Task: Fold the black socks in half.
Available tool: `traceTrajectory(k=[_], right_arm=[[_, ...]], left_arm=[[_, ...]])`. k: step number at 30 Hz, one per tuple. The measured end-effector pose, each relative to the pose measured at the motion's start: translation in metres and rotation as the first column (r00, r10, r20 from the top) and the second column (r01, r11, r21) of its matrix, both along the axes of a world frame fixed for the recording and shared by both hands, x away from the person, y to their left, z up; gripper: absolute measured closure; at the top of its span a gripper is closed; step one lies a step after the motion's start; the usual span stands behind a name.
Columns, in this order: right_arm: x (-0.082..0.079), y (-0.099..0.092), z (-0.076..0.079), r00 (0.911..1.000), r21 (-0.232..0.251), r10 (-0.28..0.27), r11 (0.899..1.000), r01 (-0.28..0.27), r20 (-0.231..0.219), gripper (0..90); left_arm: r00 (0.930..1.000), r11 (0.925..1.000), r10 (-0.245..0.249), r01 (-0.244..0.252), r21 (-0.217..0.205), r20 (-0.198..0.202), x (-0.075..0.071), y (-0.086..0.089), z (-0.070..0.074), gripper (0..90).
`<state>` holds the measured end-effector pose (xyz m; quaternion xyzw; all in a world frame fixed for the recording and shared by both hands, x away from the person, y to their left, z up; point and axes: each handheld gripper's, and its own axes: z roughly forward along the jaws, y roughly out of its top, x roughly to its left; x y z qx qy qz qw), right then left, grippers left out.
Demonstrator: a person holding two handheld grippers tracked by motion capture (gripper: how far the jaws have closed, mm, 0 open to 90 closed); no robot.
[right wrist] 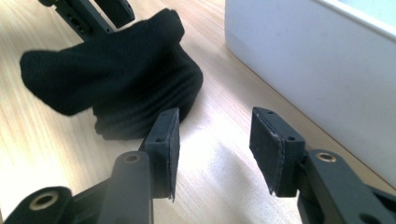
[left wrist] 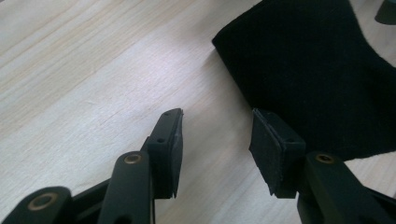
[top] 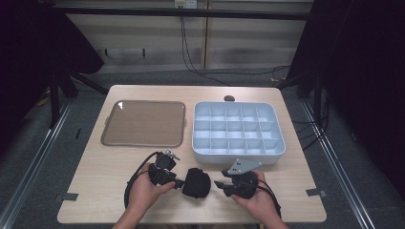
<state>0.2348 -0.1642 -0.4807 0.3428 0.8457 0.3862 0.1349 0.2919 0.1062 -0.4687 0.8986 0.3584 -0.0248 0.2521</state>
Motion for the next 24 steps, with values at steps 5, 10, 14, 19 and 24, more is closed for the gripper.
traceTrajectory(k=[5,10,14,19,24], right_arm=[[0.001,0.000,0.004,1.0000,-0.006,-0.006,1.000,0.006,0.000,51.2],[0.003,0.000,0.008,0.9999,-0.001,-0.012,1.000,0.012,0.001,50.7],[0.003,0.002,0.012,1.0000,0.004,-0.009,1.000,0.009,0.003,50.4],[0.004,0.008,0.017,1.0000,0.010,0.002,1.000,-0.002,0.009,50.0],[0.004,0.010,0.020,1.0000,0.018,0.005,1.000,-0.005,-0.001,48.6]], left_arm=[[1.0000,1.0000,-0.001,0.001,-0.005,-0.003,0.000,-0.004,0.000,53.9],[0.9999,0.9999,-0.010,0.010,-0.010,-0.006,0.000,-0.009,0.000,53.9],[0.9999,0.9998,-0.013,0.013,-0.013,-0.007,-0.001,-0.012,0.001,54.0],[0.9998,0.9997,-0.019,0.019,-0.018,-0.007,-0.002,-0.015,0.002,54.1],[0.9997,0.9994,-0.023,0.023,-0.024,-0.009,-0.004,-0.017,0.002,54.4]])
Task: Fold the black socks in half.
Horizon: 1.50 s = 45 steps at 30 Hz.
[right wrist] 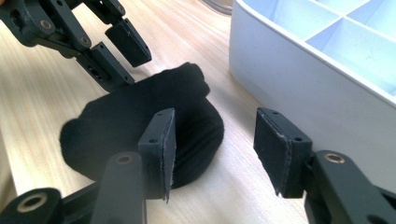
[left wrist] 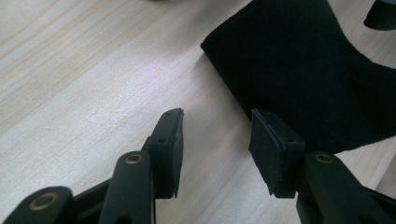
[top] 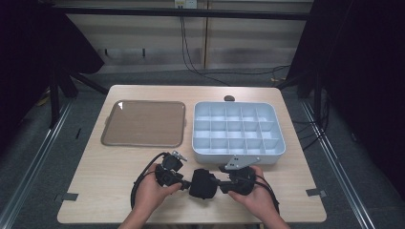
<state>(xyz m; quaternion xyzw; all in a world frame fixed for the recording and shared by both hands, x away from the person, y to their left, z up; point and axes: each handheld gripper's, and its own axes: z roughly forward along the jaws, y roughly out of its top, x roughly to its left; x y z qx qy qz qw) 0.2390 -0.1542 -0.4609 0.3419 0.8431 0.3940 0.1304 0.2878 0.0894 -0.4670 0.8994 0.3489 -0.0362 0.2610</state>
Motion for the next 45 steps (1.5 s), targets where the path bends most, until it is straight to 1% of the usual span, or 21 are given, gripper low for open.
traceTrajectory(k=[6,11,12,13,14,15,16,19,20,22,27,28,33,34,36,38,40,42,43,44,45], right_arm=[[-0.001,0.004,0.003,0.9999,0.012,0.006,1.000,-0.006,0.009,48.3],[0.000,0.008,-0.001,1.0000,0.012,0.003,1.000,-0.003,0.001,47.7],[0.001,0.009,-0.005,0.9999,0.016,0.000,1.000,0.001,-0.011,47.0],[0.001,0.009,-0.005,0.9999,0.016,0.000,1.000,0.001,-0.011,47.0],[0.001,0.008,-0.009,0.9995,0.012,-0.018,1.000,0.019,-0.026,45.6],[0.001,0.008,-0.009,0.9995,0.012,-0.018,1.000,0.019,-0.026,45.6],[0.002,0.006,-0.013,0.9987,0.020,-0.032,0.999,0.033,-0.041,44.7],[0.001,0.004,-0.015,0.9978,0.017,-0.044,0.999,0.045,-0.049,44.0],[0.001,0.002,-0.018,0.9967,0.015,-0.054,0.998,0.055,-0.061,43.5],[0.002,0.000,-0.020,0.9966,0.016,-0.056,0.998,0.057,-0.061,43.3],[0.002,-0.002,-0.024,0.9951,0.011,-0.069,0.998,0.070,-0.071,43.8],[0.002,-0.003,-0.026,0.9937,0.014,-0.077,0.997,0.078,-0.081,44.0],[0.002,-0.005,-0.030,0.9909,0.019,-0.098,0.995,0.100,-0.092,44.5],[0.003,-0.006,-0.031,0.9887,0.027,-0.112,0.993,0.115,-0.099,44.5],[0.003,-0.006,-0.032,0.9881,0.022,-0.117,0.993,0.120,-0.100,44.5],[0.003,-0.007,-0.033,0.9855,0.034,-0.129,0.991,0.133,-0.110,44.6],[0.003,-0.007,-0.034,0.9846,0.036,-0.133,0.990,0.138,-0.114,46.9],[0.003,-0.007,-0.035,0.9810,0.054,-0.139,0.988,0.148,-0.135,49.4],[0.003,-0.007,-0.036,0.9807,0.060,-0.140,0.987,0.149,-0.136,49.4],[0.003,-0.008,-0.037,0.9776,0.072,-0.147,0.985,0.159,-0.150,49.4],[0.003,-0.008,-0.037,0.9776,0.072,-0.147,0.985,0.159,-0.150,49.4]], left_arm=[[0.9999,0.9998,-0.015,0.015,-0.009,-0.002,-0.002,-0.004,0.000,54.7],[0.9996,0.9995,-0.027,0.027,-0.015,-0.008,-0.005,-0.008,0.000,55.1],[0.9995,0.9994,-0.031,0.031,-0.011,-0.009,-0.006,-0.008,0.001,55.1],[0.9995,0.9994,-0.032,0.031,-0.015,-0.009,-0.007,-0.009,0.000,55.1],[0.9992,0.9992,-0.038,0.038,-0.015,-0.011,-0.008,-0.010,0.001,55.1],[0.9992,0.9992,-0.038,0.038,-0.015,-0.011,-0.008,-0.010,0.001,55.2],[0.9990,0.9990,-0.043,0.042,-0.015,-0.013,-0.009,-0.011,0.000,55.3],[0.9985,0.9984,-0.053,0.053,-0.018,-0.015,-0.011,-0.013,0.000,55.4],[0.9981,0.9981,-0.059,0.059,-0.021,-0.019,-0.013,-0.015,-0.001,55.6],[0.9983,0.9983,-0.054,0.054,-0.021,-0.020,-0.014,-0.016,-0.001,55.7],[0.9973,0.9973,-0.071,0.071,-0.021,-0.019,-0.016,-0.021,-0.002,55.8],[0.9974,0.9973,-0.071,0.071,-0.020,-0.013,-0.017,-0.023,-0.002,56.1],[0.9973,0.9970,-0.073,0.073,-0.028,-0.010,-0.018,-0.025,-0.002,56.5],[0.9969,0.9967,-0.078,0.078,-0.023,-0.009,-0.019,-0.025,-0.002,56.5],[0.9971,0.9968,-0.075,0.075,-0.027,-0.010,-0.020,-0.027,-0.003,56.6],[0.9962,0.9960,-0.086,0.086,-0.022,-0.006,-0.020,-0.027,-0.003,56.6],[0.9961,0.9959,-0.088,0.088,-0.022,-0.004,-0.020,-0.028,-0.003,56.9],[0.9960,0.9958,-0.089,0.089,-0.022,-0.004,-0.020,-0.028,-0.003,56.9],[0.9962,0.9959,-0.087,0.087,-0.024,-0.001,-0.020,-0.028,-0.003,56.9],[0.9963,0.9960,-0.086,0.086,-0.025,-0.001,-0.020,-0.028,-0.003,56.9],[0.9963,0.9960,-0.086,0.086,-0.025,0.000,-0.020,-0.028,-0.003,56.9]])
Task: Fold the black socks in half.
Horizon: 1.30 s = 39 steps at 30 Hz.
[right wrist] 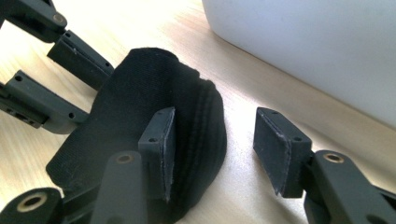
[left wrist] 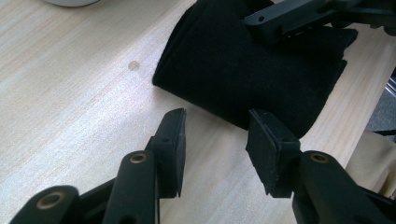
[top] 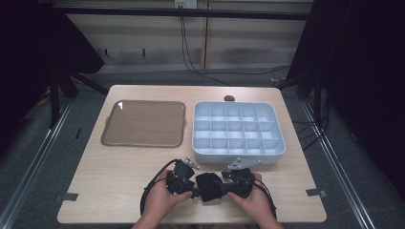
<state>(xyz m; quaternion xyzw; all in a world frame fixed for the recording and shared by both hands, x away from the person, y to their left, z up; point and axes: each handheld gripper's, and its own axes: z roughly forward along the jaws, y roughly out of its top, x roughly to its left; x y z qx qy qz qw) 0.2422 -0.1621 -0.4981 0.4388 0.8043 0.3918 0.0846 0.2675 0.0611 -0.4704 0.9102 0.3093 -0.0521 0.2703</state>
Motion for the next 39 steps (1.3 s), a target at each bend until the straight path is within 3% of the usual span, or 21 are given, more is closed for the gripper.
traceTrajectory(k=[8,9,10,17,27,39], right_arm=[[0.001,-0.003,-0.005,0.9988,0.065,0.002,0.998,0.001,-0.048,58.9],[0.001,-0.003,-0.006,0.9986,0.073,0.010,0.997,-0.006,-0.052,64.9],[0.001,-0.004,-0.006,0.9976,0.088,0.012,0.996,-0.006,-0.068,65.4],[0.000,0.002,-0.002,0.9975,0.052,0.005,0.999,-0.001,-0.071,74.8],[0.004,0.001,0.003,0.9912,0.070,-0.016,0.997,0.025,-0.132,77.8],[0.008,-0.001,0.023,0.9950,0.043,0.003,0.999,0.002,-0.100,78.2]], left_arm=[[1.0000,1.0000,-0.001,0.001,-0.007,0.007,0.000,0.000,0.000,56.5],[1.0000,1.0000,-0.003,0.003,-0.005,0.005,0.000,0.001,0.000,56.4],[1.0000,1.0000,-0.002,0.002,-0.006,0.007,0.000,0.001,0.000,56.1],[0.9999,1.0000,0.005,-0.005,-0.004,0.014,0.001,0.005,0.000,52.9],[0.9977,0.9996,0.027,-0.026,-0.009,0.063,0.007,0.021,-0.003,41.0],[0.9910,0.9992,0.033,-0.029,-0.027,0.130,0.014,0.036,-0.006,33.4]])
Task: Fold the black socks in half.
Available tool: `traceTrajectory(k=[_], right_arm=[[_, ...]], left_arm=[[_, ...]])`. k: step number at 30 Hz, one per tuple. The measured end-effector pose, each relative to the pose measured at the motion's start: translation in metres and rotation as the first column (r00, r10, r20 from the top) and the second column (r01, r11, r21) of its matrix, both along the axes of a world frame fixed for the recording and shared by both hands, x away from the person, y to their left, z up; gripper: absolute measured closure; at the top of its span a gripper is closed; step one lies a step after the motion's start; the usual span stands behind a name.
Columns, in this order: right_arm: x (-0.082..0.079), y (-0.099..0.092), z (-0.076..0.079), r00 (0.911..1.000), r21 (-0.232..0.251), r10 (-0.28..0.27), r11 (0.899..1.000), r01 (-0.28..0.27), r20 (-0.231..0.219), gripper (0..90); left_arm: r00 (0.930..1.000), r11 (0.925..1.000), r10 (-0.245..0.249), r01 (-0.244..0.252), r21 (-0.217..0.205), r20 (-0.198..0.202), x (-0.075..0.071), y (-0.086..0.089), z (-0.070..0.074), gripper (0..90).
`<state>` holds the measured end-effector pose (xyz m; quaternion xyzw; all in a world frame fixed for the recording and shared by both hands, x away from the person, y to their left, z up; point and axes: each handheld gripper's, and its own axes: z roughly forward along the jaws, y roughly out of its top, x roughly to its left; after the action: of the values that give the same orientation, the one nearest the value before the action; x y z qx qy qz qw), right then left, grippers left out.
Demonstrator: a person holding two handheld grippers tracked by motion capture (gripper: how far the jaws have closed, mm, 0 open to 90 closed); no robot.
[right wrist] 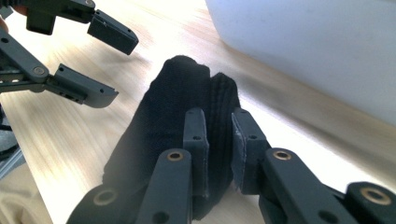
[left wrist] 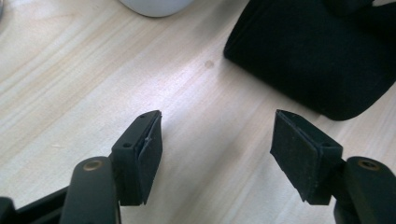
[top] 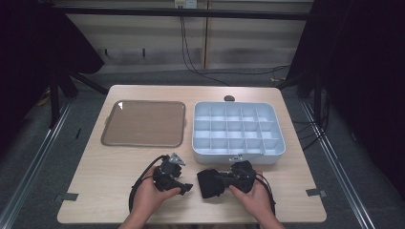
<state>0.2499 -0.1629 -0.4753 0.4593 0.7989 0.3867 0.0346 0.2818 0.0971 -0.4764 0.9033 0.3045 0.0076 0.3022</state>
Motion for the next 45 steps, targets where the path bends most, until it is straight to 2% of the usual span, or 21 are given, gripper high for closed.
traceTrajectory(k=[5,7,14,22,23,24,27,39,42,45], right_arm=[[0.001,-0.005,0.007,1.0000,-0.022,0.005,1.000,-0.005,0.005,78.2],[0.002,-0.008,0.012,1.0000,-0.034,0.006,0.999,-0.005,0.006,78.2],[0.006,-0.017,0.023,1.0000,-0.043,0.000,0.999,0.000,0.008,78.1],[0.008,-0.021,0.028,1.0000,-0.054,-0.001,0.999,0.001,0.000,78.1],[0.008,-0.021,0.028,1.0000,-0.057,0.001,0.998,-0.001,-0.002,78.2],[0.008,-0.022,0.028,1.0000,-0.058,0.000,0.998,0.000,-0.004,78.1],[0.008,-0.023,0.029,0.9999,-0.051,0.001,0.999,-0.002,-0.013,78.2],[0.010,-0.033,0.038,0.9999,-0.055,0.001,0.998,-0.002,-0.016,78.1],[0.009,-0.034,0.040,0.9998,-0.051,0.002,0.999,-0.003,-0.018,78.2],[0.008,-0.036,0.042,0.9998,-0.057,0.007,0.998,-0.008,-0.020,78.2]], left_arm=[[0.9997,1.0000,-0.008,0.008,-0.004,0.022,0.002,0.002,-0.003,32.1],[0.9990,0.9999,-0.003,0.004,-0.016,0.045,0.003,0.002,-0.005,31.4],[0.9977,0.9997,-0.015,0.017,-0.019,0.065,0.006,0.002,-0.009,29.5],[0.9962,0.9996,-0.019,0.021,-0.017,0.085,0.007,0.005,-0.010,28.8],[0.9955,0.9998,-0.019,0.020,-0.007,0.093,0.007,0.005,-0.010,28.8],[0.9949,0.9997,-0.009,0.011,-0.019,0.100,0.007,0.006,-0.011,28.7],[0.9934,0.9997,-0.010,0.012,-0.020,0.114,0.008,0.006,-0.012,28.5],[0.9904,0.9997,-0.018,0.020,-0.013,0.137,0.009,0.009,-0.018,26.4],[0.9863,0.9995,-0.030,0.031,-0.006,0.162,0.009,0.008,-0.020,24.7],[0.9836,0.9991,-0.035,0.039,-0.017,0.177,0.008,0.008,-0.022,22.7]])
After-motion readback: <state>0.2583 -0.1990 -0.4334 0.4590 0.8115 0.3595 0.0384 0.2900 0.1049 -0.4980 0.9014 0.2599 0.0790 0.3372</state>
